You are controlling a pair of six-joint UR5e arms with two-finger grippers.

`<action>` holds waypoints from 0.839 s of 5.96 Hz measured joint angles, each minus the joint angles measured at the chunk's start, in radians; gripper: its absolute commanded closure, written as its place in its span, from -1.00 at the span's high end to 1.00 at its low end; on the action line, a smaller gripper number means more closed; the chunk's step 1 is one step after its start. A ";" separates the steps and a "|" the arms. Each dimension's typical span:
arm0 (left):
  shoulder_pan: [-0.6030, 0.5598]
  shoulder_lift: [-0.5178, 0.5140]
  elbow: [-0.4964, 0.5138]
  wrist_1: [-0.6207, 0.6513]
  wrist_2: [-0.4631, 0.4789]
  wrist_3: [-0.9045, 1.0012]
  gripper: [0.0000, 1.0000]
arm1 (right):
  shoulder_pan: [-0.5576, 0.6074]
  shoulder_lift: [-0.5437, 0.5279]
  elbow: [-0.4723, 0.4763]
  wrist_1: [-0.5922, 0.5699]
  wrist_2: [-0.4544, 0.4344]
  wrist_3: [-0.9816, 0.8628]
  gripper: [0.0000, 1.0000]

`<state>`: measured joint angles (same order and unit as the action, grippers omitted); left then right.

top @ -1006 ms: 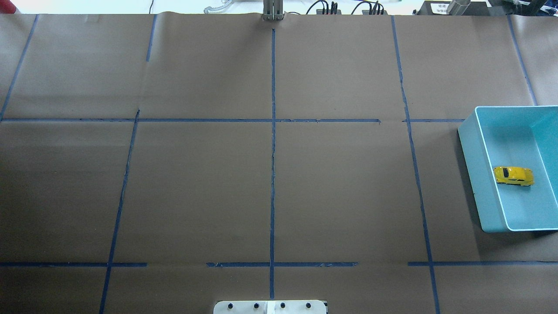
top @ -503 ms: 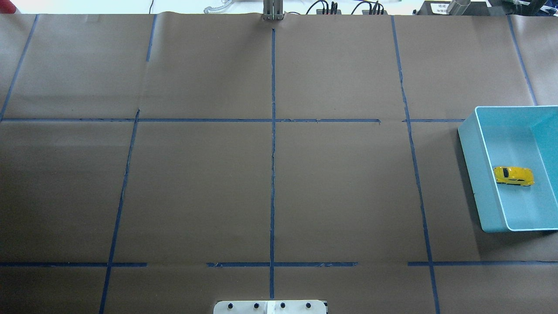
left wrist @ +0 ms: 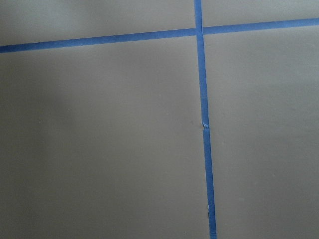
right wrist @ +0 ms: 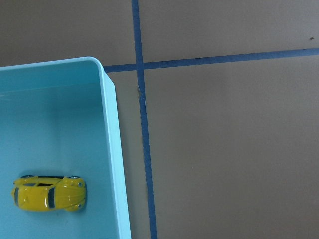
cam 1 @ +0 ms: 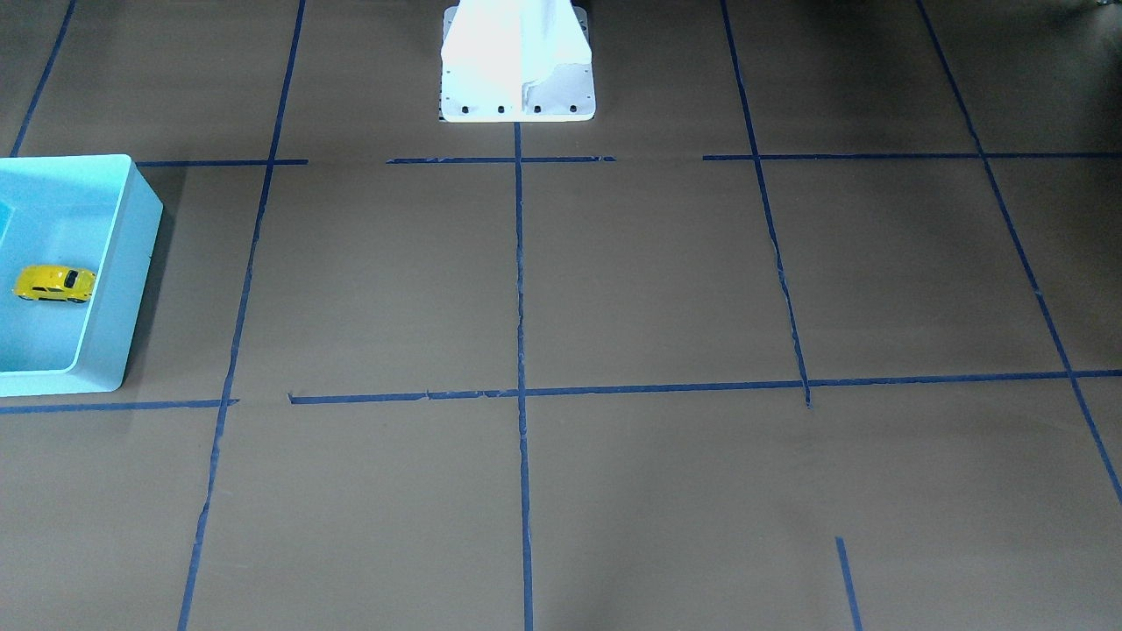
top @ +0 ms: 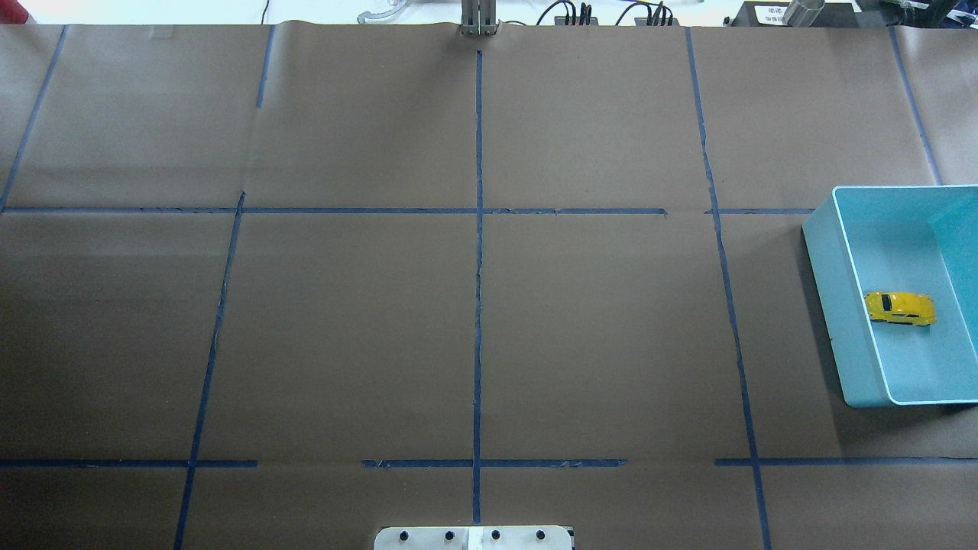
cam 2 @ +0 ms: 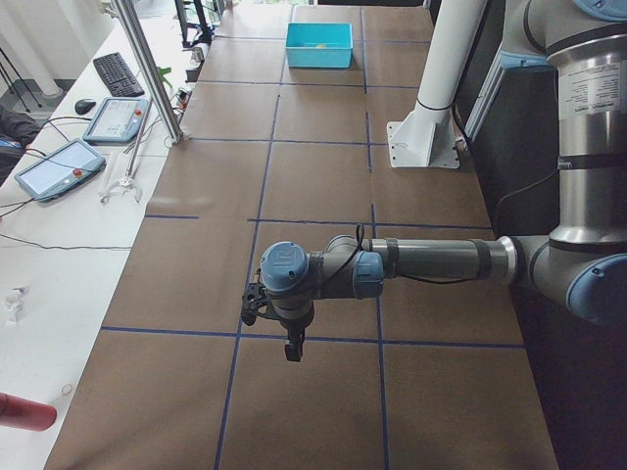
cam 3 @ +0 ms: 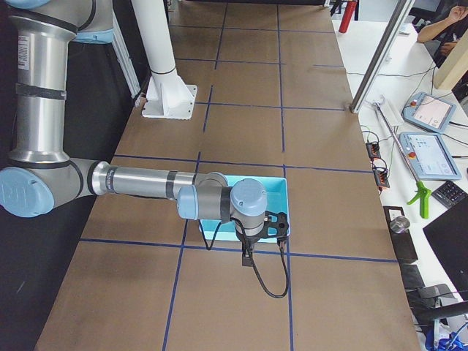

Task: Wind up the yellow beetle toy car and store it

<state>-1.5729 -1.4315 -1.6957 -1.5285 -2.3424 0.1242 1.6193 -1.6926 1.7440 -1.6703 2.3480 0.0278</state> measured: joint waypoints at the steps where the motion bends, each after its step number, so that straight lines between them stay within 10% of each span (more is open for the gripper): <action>1: 0.000 -0.002 0.000 -0.001 0.000 0.000 1.00 | 0.000 0.001 0.043 -0.056 -0.006 -0.008 1.00; 5: 0.002 -0.020 0.020 -0.002 0.003 0.007 1.00 | -0.003 -0.008 0.053 -0.078 -0.061 -0.017 1.00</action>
<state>-1.5709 -1.4512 -1.6758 -1.5309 -2.3395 0.1309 1.6164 -1.7009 1.7967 -1.7481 2.2868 0.0107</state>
